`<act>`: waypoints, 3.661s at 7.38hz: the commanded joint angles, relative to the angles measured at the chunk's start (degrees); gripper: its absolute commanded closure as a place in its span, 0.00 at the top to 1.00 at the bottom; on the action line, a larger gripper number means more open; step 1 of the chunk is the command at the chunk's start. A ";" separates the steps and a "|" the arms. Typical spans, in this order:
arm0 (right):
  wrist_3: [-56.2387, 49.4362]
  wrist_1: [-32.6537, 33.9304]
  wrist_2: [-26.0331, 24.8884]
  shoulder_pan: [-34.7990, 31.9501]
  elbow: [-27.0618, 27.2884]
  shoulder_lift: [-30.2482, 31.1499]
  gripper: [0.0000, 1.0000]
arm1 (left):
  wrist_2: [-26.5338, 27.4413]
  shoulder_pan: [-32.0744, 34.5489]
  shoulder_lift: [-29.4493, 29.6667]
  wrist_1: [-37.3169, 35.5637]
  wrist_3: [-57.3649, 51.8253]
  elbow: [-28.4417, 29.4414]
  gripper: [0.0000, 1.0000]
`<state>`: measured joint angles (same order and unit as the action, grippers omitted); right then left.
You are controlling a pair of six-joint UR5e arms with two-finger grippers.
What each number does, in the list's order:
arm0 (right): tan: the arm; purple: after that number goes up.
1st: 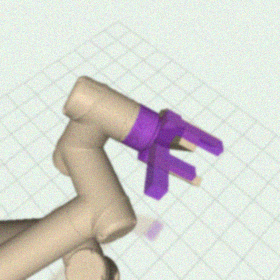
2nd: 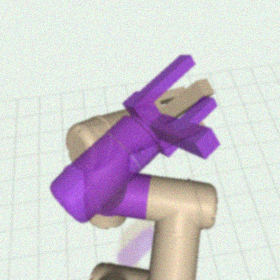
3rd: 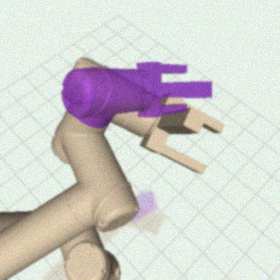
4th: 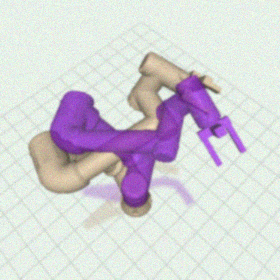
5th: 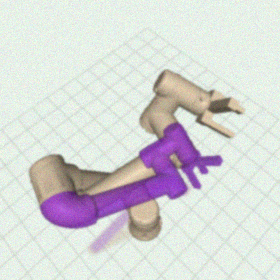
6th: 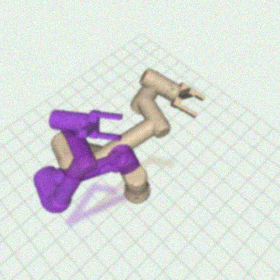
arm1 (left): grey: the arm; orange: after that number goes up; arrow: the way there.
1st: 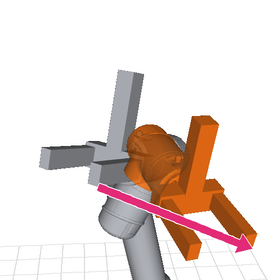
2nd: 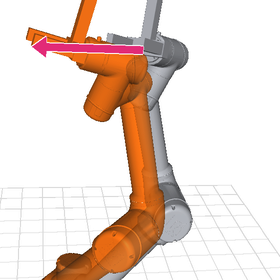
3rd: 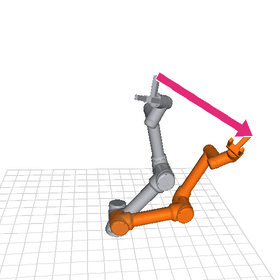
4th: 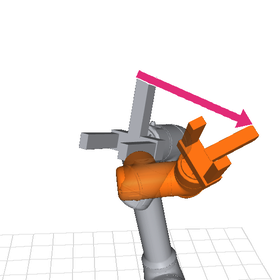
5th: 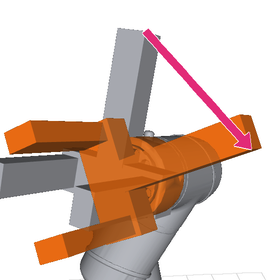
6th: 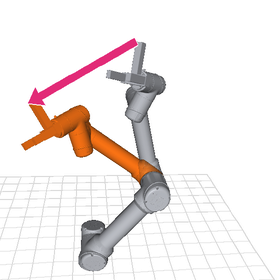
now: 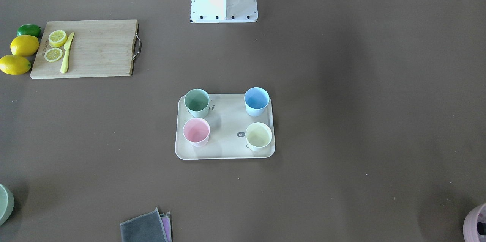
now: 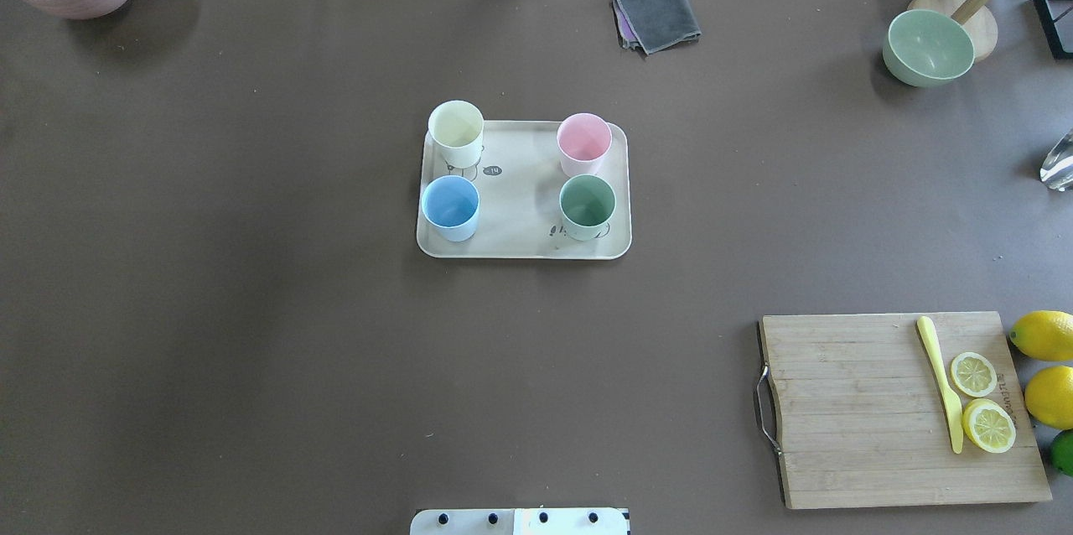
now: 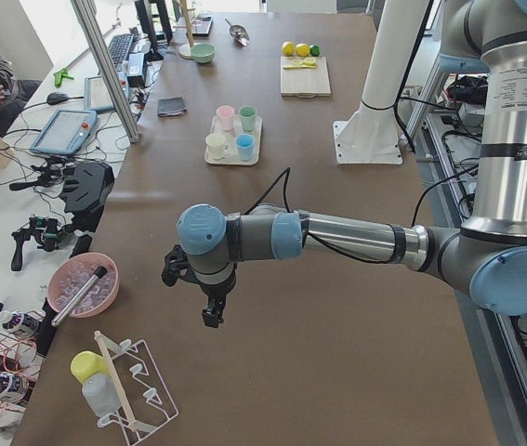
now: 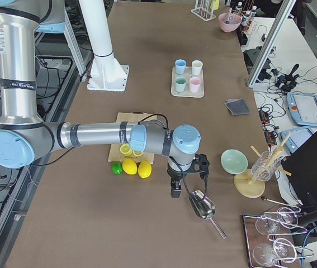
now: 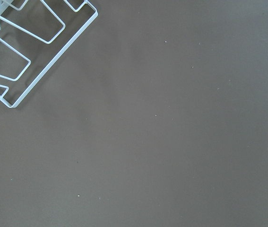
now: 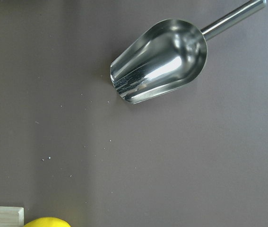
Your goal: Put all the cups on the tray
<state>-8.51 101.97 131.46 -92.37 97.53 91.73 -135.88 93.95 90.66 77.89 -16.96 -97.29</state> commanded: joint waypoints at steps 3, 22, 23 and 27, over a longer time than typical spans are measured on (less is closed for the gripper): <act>-0.01 -0.10 0.99 0.00 0.12 0.03 1.00 | -0.09 -0.09 -0.39 0.16 0.00 -0.27 0.99; -0.28 -8.54 3.98 2.55 -0.06 2.84 1.00 | -0.09 -0.17 -0.31 0.33 0.00 -0.36 0.99; -0.28 -8.54 3.98 2.64 -0.06 2.84 1.00 | 0.00 -0.17 -0.39 0.33 0.00 -0.36 0.99; -0.19 -8.54 3.98 2.90 -0.06 2.84 1.00 | 0.00 -0.26 -0.39 0.33 0.00 -0.18 0.99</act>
